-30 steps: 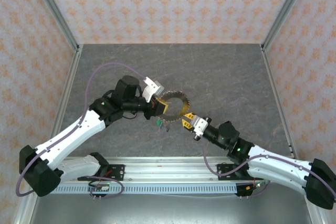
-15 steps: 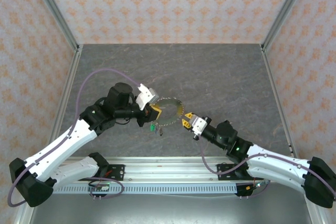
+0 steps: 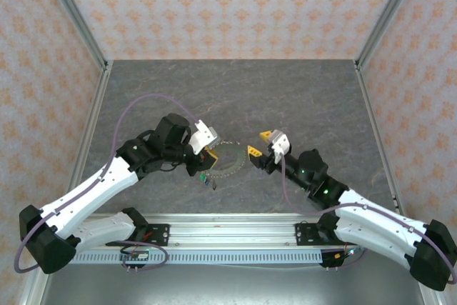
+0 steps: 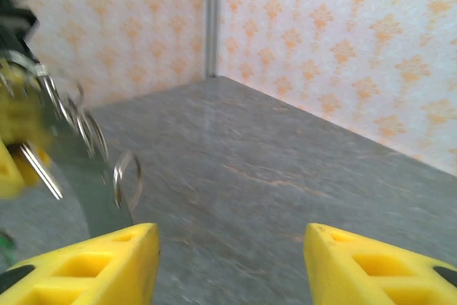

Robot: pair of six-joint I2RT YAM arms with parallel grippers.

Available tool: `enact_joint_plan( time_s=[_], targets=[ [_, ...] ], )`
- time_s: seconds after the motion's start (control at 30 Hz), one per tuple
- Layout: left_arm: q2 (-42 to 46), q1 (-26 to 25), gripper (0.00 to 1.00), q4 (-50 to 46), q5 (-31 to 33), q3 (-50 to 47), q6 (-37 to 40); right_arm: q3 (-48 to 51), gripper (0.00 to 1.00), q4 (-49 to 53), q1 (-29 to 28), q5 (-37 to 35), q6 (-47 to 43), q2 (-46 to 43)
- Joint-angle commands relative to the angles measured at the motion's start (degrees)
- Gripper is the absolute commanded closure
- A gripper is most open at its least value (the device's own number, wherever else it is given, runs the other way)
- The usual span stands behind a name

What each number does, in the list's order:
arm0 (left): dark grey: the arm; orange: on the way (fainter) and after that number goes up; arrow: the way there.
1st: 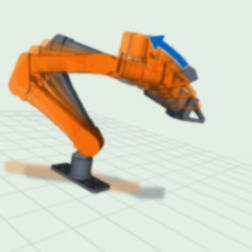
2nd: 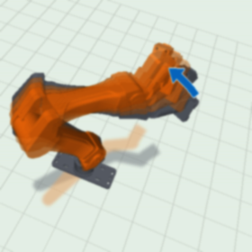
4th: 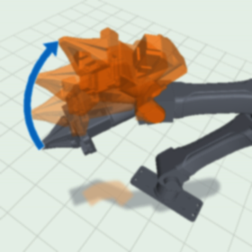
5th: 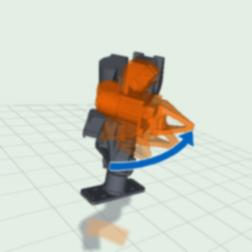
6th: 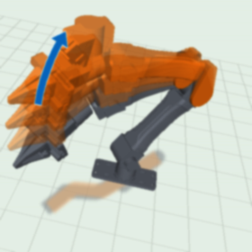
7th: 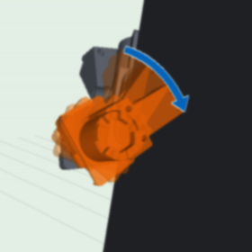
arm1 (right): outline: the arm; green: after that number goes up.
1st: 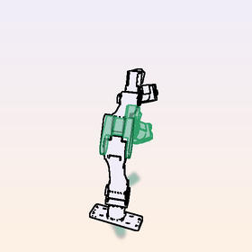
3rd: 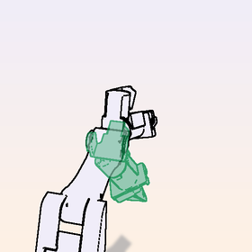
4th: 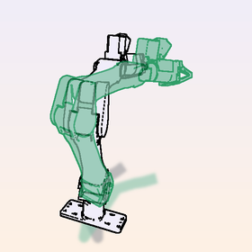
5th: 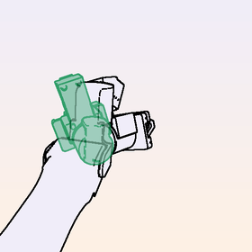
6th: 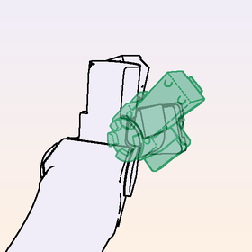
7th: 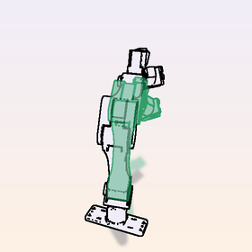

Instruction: Put the keys on the keyring

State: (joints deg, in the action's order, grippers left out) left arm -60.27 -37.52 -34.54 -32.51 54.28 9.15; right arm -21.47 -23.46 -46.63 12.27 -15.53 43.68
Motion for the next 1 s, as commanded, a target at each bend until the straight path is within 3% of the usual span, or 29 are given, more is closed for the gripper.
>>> enact_joint_plan(
  time_s=[0.0,0.23,0.37,0.53,0.67,0.97],
  targets=[
    [1.14,-0.71,1.0,-0.77,-0.11,2.18,1.49,-3.74,0.43,5.09,1.59,13.29,8.25,3.03],
    [5.06,-1.42,1.0,0.68,-5.09,0.86,1.31,-11.78,0.39,13.66,2.64,18.14,9.19,11.18],
    [8.46,-1.53,1.0,2.92,-7.62,-0.79,1.57,-14.51,0.4,15.08,3.83,27.32,8.78,15.56],
    [11.71,-1.51,1.0,3.14,-7.23,-1.8,2.2,-15.75,0.4,15.62,3.92,30.61,7.4,18.19],
    [12.85,-1.51,1.0,2.11,-5.38,-2.38,2.19,-16.01,0.4,16.15,4.31,39.42,5.36,17.58],
    [13.42,-1.39,1.0,6.24,-10.9,-3.53,0.7,-18.67,0.53,17.83,4.34,46.01,2.59,20.51]
  ],
)
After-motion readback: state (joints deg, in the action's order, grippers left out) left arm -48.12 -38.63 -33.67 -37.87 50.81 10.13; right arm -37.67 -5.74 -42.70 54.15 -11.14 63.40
